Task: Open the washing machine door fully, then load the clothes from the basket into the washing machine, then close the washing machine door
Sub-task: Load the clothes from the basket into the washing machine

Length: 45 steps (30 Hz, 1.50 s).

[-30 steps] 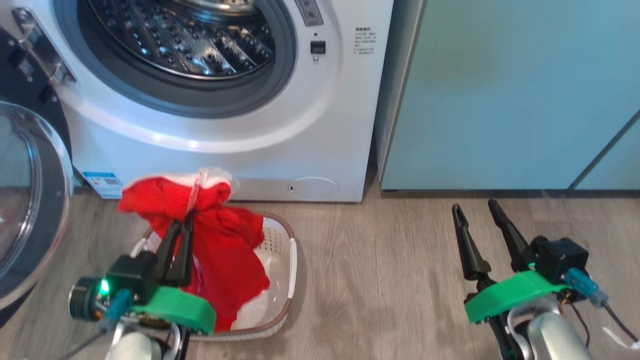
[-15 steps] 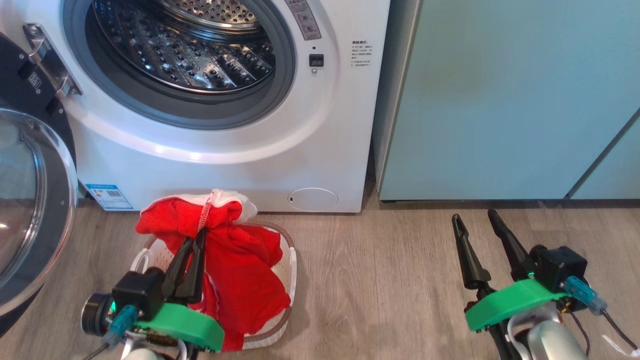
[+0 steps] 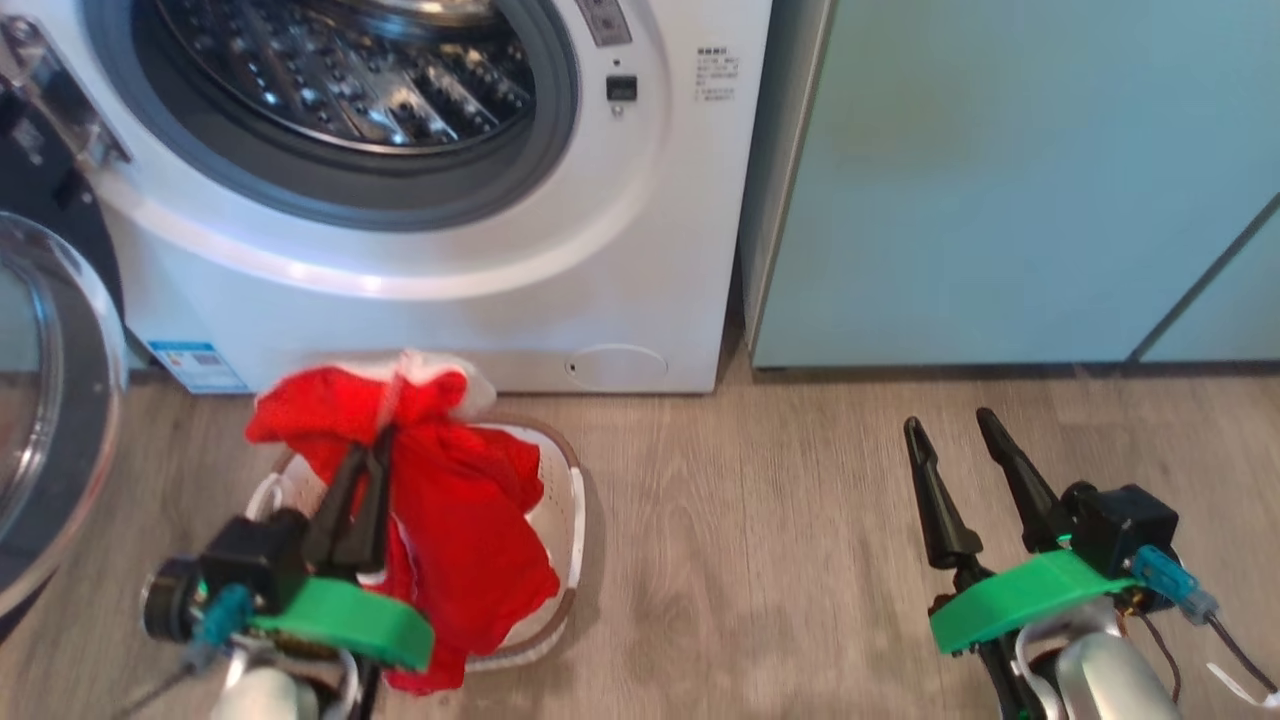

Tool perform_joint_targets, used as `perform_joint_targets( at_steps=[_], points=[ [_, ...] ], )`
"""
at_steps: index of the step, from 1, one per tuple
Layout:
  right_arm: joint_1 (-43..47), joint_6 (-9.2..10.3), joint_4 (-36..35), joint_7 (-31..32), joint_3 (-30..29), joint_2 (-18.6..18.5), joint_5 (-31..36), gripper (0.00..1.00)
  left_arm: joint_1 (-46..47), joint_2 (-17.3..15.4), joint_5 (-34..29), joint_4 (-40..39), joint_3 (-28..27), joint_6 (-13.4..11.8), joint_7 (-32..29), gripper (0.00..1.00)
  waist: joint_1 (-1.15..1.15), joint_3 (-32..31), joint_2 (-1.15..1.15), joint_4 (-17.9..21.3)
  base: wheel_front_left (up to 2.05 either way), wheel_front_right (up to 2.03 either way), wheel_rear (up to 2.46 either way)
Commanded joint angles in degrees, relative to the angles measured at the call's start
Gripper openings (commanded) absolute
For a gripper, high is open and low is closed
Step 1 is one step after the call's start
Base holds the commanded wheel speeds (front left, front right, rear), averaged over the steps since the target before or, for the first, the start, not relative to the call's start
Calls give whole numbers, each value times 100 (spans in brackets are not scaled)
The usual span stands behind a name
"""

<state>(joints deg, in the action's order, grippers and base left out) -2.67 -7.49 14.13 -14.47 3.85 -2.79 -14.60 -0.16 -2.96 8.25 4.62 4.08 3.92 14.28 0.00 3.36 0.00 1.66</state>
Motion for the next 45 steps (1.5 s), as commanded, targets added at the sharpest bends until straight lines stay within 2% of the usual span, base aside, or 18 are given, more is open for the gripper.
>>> perform_joint_targets(
  at_steps=[1,9,12,16,20,21,22,24,25,26,30,31,36,41,45],
  points=[
    [-239,0,-212,-52,145,-9,28,100,404,8,37,-252,-235,19,72,0,0,172,0,47,0,0,0],
    [-590,0,-304,-52,242,-9,40,100,1386,-17,-135,-171,-601,230,72,0,0,1035,0,297,0,0,0],
    [-712,0,-341,-52,287,-9,31,100,1854,-31,37,-68,-896,279,72,0,0,1368,0,425,0,0,0],
    [-906,0,-422,-52,413,-9,-36,100,2607,-269,-9,50,-1163,324,72,0,0,1888,0,654,0,0,0],
    [-1062,0,-484,-52,492,-9,-162,100,3435,-632,-47,278,-1224,347,72,0,0,2364,0,844,0,0,0],
    [-1062,0,-484,-52,492,-9,-162,100,3435,-632,-47,278,-1224,347,72,0,0,2364,0,844,0,0,0],
    [-1143,0,-510,-52,583,-9,-228,100,3868,-864,-41,475,-1258,352,72,0,0,2579,0,952,0,0,0],
    [-1185,0,-523,-52,623,-9,-258,100,4095,-978,-12,592,-1276,353,72,0,0,2685,0,1006,0,0,0],
    [-1268,0,-555,-52,676,-9,-330,100,4556,-1218,47,808,-1279,354,72,0,0,2887,0,1114,0,0,0],
    [-1268,0,-555,-52,676,-9,-330,100,4556,-1218,47,808,-1279,354,72,0,0,2887,0,1114,0,0,0],
    [-1407,0,-624,-52,731,-9,-467,100,5450,-1751,150,1277,-1085,355,72,0,0,3282,0,1321,0,0,0],
    [-1457,0,-654,-52,777,-9,-537,100,5889,-2067,164,1561,-862,356,72,0,0,3473,0,1413,0,0,0],
    [-1583,0,-711,-52,937,-9,-749,100,6970,-2734,216,2256,-235,356,54,0,0,3923,0,1620,0,0,0],
    [-1709,0,-775,-52,1109,-9,-969,100,7998,-3244,264,2848,312,356,-119,0,0,4284,0,1839,0,0,0],
    [-1774,0,-791,-52,1231,-9,-1074,100,8687,-3514,381,3228,712,357,-189,0,0,4490,0,1971,0,0,0]
  ],
)
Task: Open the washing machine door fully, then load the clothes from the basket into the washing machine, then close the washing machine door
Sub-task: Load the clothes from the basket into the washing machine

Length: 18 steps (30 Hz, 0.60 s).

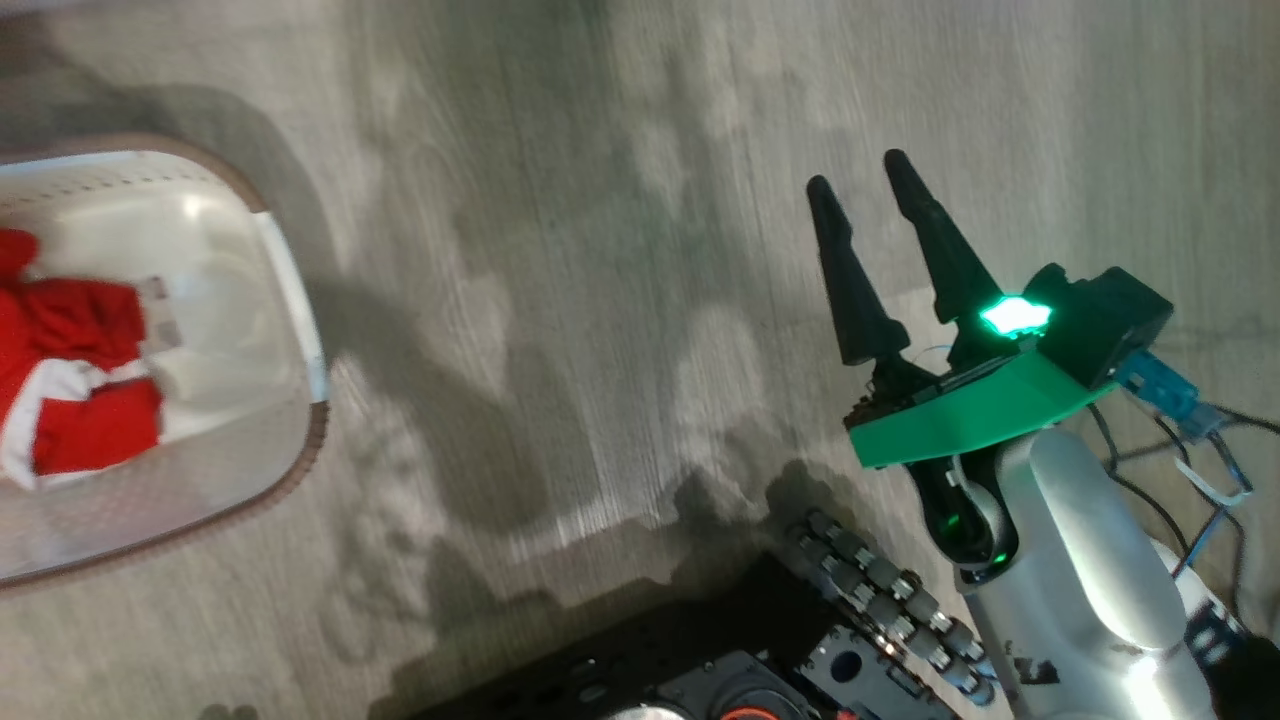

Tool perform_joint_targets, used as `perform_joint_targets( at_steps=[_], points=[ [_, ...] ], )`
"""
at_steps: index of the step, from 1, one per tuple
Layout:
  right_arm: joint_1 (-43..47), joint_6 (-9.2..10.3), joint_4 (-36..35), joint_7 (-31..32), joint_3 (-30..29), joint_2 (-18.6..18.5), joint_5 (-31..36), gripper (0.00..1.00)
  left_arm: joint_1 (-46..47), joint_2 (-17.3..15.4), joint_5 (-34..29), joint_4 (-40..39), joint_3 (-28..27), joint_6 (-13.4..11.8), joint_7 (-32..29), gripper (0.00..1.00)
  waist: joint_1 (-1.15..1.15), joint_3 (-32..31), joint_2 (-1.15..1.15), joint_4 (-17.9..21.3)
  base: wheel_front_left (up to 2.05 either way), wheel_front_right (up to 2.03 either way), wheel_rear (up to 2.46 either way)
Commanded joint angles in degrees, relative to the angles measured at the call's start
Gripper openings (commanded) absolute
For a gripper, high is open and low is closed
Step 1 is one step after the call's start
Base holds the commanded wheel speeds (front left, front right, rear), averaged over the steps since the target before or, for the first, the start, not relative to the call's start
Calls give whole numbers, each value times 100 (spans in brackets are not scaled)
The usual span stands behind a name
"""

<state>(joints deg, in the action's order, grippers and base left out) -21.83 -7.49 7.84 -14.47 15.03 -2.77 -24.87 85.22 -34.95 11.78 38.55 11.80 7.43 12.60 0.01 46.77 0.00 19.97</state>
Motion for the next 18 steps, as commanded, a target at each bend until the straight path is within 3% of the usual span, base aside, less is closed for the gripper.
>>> perform_joint_targets(
  at_steps=[1,11,18],
  points=[
    [125,0,-162,-52,141,-10,-66,100,298,-360,55,-58,46,5,-31,0,-1,185,0,165,0,0,0],
    [22,0,-200,-52,377,-10,-199,100,1268,-477,244,806,1007,5,-90,0,-1,406,0,300,0,0,0],
    [7,0,-175,-52,491,-10,-229,100,1786,-540,239,1323,1066,-16,97,0,-1,437,0,371,0,0,0]
  ],
)
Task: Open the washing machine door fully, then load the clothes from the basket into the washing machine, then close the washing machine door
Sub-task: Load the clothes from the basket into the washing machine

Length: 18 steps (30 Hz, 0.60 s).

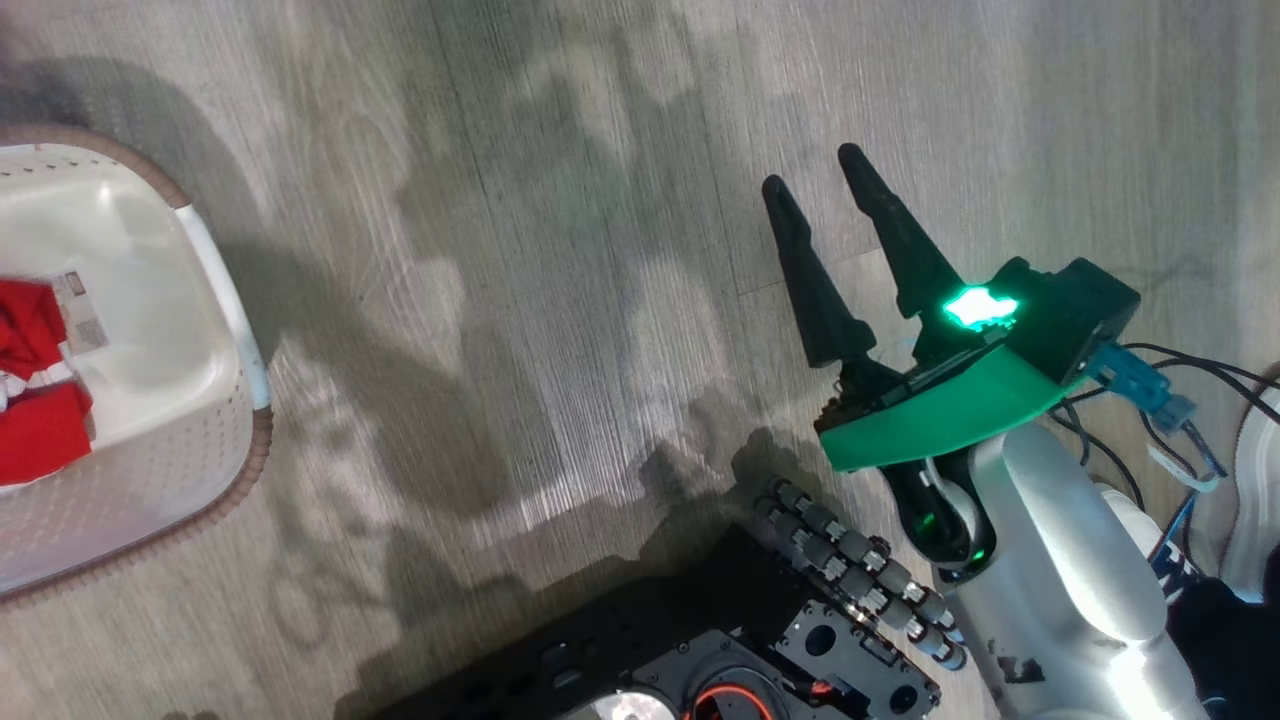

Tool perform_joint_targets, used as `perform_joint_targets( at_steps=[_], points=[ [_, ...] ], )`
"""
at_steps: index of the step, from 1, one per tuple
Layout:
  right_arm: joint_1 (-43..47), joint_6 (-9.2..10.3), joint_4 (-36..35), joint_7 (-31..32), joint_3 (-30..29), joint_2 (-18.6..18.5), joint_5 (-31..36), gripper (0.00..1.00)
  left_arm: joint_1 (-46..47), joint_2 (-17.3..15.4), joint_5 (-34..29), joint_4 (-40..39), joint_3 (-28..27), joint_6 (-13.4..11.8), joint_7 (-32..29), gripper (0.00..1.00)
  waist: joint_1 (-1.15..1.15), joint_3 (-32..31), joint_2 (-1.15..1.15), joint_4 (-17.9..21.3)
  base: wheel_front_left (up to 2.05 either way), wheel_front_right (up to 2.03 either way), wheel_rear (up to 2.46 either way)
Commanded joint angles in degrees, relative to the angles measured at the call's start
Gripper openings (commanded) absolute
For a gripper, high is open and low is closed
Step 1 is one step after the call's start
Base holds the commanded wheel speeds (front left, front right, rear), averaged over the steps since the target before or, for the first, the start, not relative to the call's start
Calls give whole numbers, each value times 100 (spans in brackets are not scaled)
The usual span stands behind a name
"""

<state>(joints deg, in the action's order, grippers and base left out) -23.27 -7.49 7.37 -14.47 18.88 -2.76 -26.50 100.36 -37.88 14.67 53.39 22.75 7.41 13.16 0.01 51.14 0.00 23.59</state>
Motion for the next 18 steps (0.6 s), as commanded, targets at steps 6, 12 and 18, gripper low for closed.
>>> perform_joint_targets(
  at_steps=[6,12,18],
  points=[
    [147,0,-135,-52,167,-11,-102,100,833,-209,-42,-24,-139,-147,151,0,-1,-8,0,65,0,0,0],
    [160,0,-157,-52,195,-11,-143,100,938,-138,-19,-96,-282,-305,181,0,-1,8,0,68,0,0,0],
    [120,0,-180,-52,271,-11,-179,100,628,-25,-70,182,-12,-108,183,0,-1,66,0,96,0,0,0]
  ],
)
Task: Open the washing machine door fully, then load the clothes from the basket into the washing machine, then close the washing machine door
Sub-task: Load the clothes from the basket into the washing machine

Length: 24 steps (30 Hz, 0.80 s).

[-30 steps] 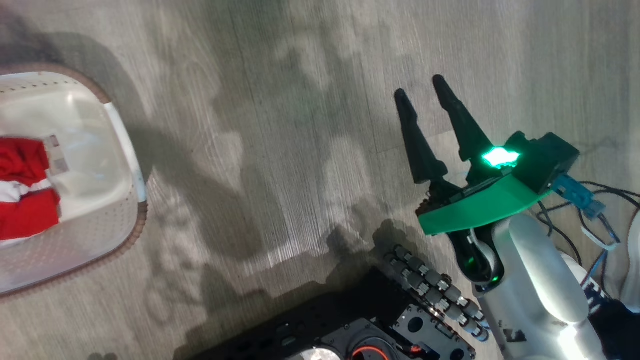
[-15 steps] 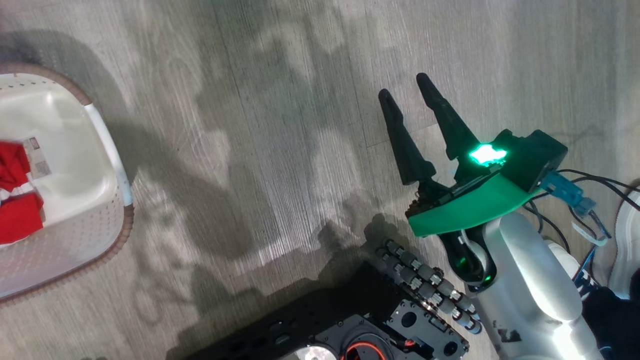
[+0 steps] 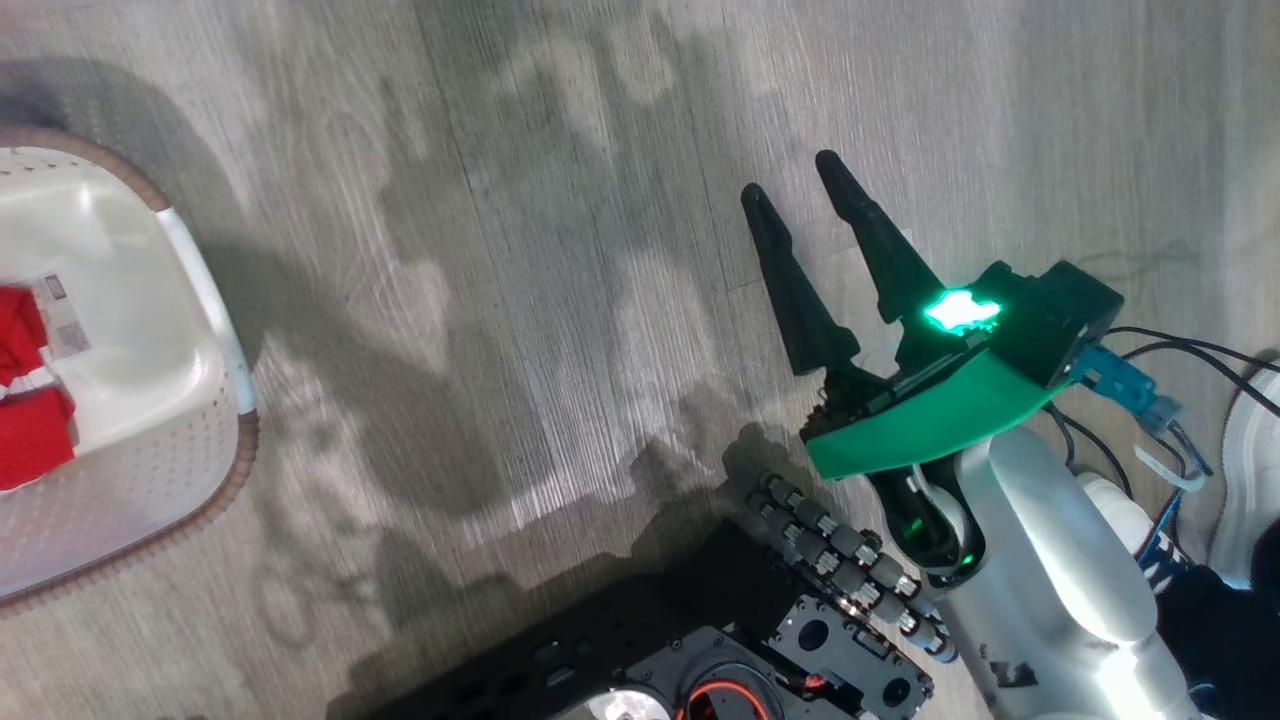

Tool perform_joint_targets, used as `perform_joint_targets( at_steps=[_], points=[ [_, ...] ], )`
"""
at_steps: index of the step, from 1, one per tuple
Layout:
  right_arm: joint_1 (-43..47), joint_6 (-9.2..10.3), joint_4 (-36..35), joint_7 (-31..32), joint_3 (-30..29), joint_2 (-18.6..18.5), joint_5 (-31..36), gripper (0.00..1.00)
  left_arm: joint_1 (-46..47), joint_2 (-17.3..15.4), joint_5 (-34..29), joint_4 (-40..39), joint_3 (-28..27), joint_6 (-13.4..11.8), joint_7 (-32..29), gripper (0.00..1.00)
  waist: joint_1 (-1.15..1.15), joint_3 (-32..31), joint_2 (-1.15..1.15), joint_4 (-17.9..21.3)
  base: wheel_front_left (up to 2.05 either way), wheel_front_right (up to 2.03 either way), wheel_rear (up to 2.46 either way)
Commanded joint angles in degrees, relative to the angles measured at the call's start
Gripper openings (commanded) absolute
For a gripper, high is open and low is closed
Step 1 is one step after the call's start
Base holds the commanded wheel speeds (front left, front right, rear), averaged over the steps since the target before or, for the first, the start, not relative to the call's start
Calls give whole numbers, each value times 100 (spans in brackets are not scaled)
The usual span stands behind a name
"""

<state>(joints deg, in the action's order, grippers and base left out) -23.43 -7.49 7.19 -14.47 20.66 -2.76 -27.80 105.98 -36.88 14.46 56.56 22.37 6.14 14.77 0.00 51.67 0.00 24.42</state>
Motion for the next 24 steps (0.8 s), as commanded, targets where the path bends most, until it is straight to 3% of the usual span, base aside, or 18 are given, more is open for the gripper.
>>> perform_joint_targets(
  at_steps=[1,4,5,6,15,24],
  points=[
    [129,0,-168,-52,106,-11,-59,100,54,-109,-53,-46,78,41,21,0,0,24,0,26,0,0,0],
    [126,0,-159,-52,122,-11,-80,100,70,-52,-92,193,268,87,17,2,0,47,0,55,0,0,0],
    [122,0,-152,-52,129,-11,-87,100,93,-43,-119,254,324,93,17,73,0,53,0,68,0,0,0],
    [115,0,-147,-52,138,-11,-94,100,119,-29,-127,313,363,99,17,100,0,58,0,81,0,0,0],
    [73,0,-107,-52,138,-11,-146,100,259,25,-84,585,522,121,21,100,0,-6,0,83,0,0,0],
    [22,0,-71,-52,-94,-11,53,100,-251,176,155,307,447,129,22,100,0,-277,0,-179,0,0,0]
  ],
)
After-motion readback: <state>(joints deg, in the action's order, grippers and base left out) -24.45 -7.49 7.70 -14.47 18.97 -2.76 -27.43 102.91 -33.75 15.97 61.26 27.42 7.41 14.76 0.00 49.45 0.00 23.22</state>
